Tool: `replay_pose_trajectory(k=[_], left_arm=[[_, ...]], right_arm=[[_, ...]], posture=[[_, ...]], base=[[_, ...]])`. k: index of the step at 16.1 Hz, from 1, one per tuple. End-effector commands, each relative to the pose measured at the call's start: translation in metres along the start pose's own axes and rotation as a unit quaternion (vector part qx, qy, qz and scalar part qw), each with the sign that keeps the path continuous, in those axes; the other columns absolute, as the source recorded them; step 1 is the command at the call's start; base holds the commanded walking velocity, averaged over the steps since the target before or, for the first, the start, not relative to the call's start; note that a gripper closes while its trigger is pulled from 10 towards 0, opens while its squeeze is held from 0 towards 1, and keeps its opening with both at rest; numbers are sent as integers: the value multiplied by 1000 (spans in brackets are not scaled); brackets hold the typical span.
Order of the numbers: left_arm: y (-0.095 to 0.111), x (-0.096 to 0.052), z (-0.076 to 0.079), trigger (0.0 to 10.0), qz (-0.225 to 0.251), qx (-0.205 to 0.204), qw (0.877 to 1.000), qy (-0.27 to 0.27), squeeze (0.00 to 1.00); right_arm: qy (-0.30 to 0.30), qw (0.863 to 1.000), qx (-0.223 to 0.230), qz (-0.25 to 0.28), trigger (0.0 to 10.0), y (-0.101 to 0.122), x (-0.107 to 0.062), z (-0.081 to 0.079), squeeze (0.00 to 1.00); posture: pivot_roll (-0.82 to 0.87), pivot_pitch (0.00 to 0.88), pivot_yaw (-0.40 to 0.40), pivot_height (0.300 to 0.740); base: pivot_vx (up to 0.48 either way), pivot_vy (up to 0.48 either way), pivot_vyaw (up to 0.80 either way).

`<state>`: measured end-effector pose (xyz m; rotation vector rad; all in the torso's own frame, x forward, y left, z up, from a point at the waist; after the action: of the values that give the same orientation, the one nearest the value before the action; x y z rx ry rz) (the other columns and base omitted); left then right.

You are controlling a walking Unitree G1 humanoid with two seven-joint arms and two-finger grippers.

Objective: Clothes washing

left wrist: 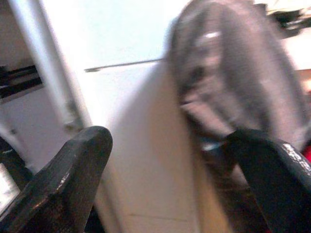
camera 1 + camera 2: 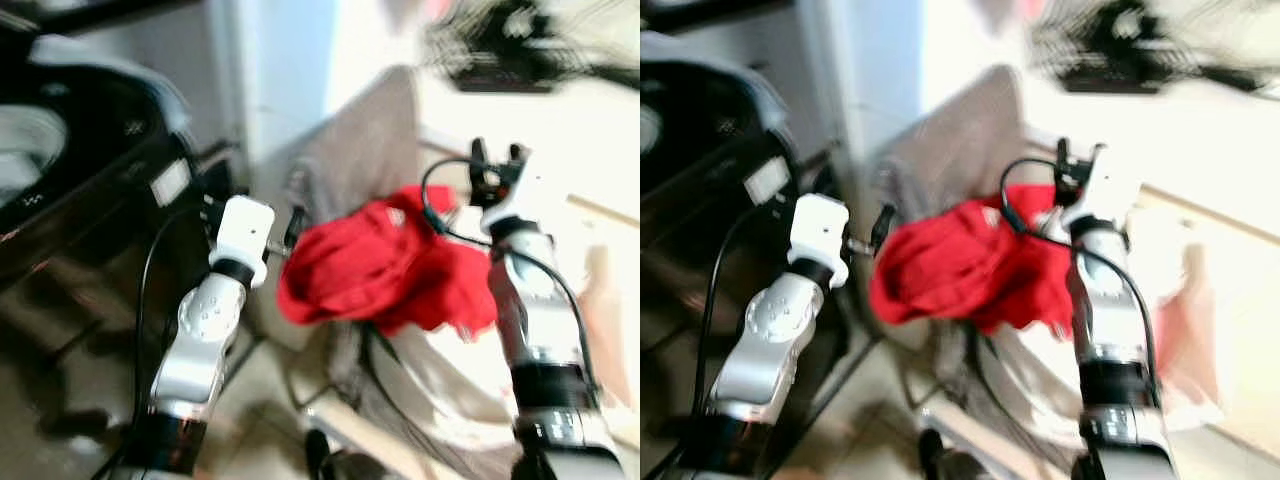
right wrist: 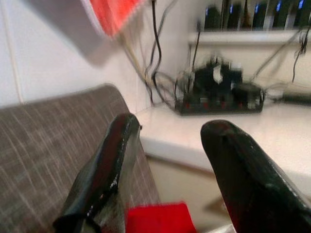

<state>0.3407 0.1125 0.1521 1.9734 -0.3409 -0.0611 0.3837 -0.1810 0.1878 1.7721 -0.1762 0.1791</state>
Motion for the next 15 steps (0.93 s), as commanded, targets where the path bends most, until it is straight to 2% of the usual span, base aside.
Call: replay_pose_trajectory(k=[1, 2, 3, 5, 6, 7, 10, 11, 12, 15], left_arm=[[1, 2, 3, 10000, 2, -6, 1000, -6, 0], [1, 3, 4, 10000, 3, -8, 1000, -7, 0], [2, 3, 1, 10000, 5, -8, 1000, 6, 0], [6, 3, -12, 10000, 9, -3, 999, 45, 0], [8, 4, -25, 10000, 11, -4, 996, 83, 0], [15, 5, -32, 10000, 23, -3, 995, 100, 0], [26, 4, -31, 10000, 41, 5, 995, 88, 0], [32, 4, -24, 10000, 50, 19, 997, 62, 0], [34, 2, -15, 10000, 52, 11, 998, 38, 0], [32, -3, -10, 10000, 48, 9, 999, 19, 0]], right_arm=[[-1, 993, 17, -118, 10000, -48, 4, 2, 0], [-1, 990, 32, -136, 10000, -57, 5, 2, 0], [7, 987, 26, -156, 10000, -66, 5, 2, 1000], [28, 986, 8, -164, 10000, -69, 9, -5, 1000], [44, 984, 9, -172, 10000, -72, 10, -11, 1000], [55, 981, 21, -185, 10000, -77, 10, -16, 1000], [69, 976, 45, -202, 10000, -85, 11, -23, 1000], [60, 968, 82, -227, 10000, -93, 9, -22, 1000], [43, 963, 112, -242, 10000, -97, 9, -20, 0], [4, 958, 161, -238, 10000, -94, 15, -17, 0]], posture=[[-18, 12, -25, 740], [-18, 12, -25, 740], [-18, 12, -25, 740], [7, 0, -44, 740], [12, 0, -51, 740], [14, 0, -59, 740], [12, 9, -61, 740], [21, 19, -65, 740], [31, 22, -64, 740], [49, 23, -60, 740]], base=[[0, 0, 0], [0, 0, 0], [0, 0, 0], [0, 0, 0], [0, 0, 0], [0, 0, 0], [0, 0, 0], [0, 0, 0], [0, 0, 0], [0, 0, 0]])
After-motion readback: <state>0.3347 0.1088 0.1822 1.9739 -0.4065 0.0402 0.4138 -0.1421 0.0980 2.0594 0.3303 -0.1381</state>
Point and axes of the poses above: a point about 5 cm out from each wrist's last joint towards the gripper, its own x axis pointing out of the wrist towards the gripper, its own y axis along the axis of the wrist's last joint, z = x × y, the point moved 4 cm from there along x, pointing out of the wrist towards the gripper, and after that the axes turned 10 degrees about x, right-handed, at the moved point
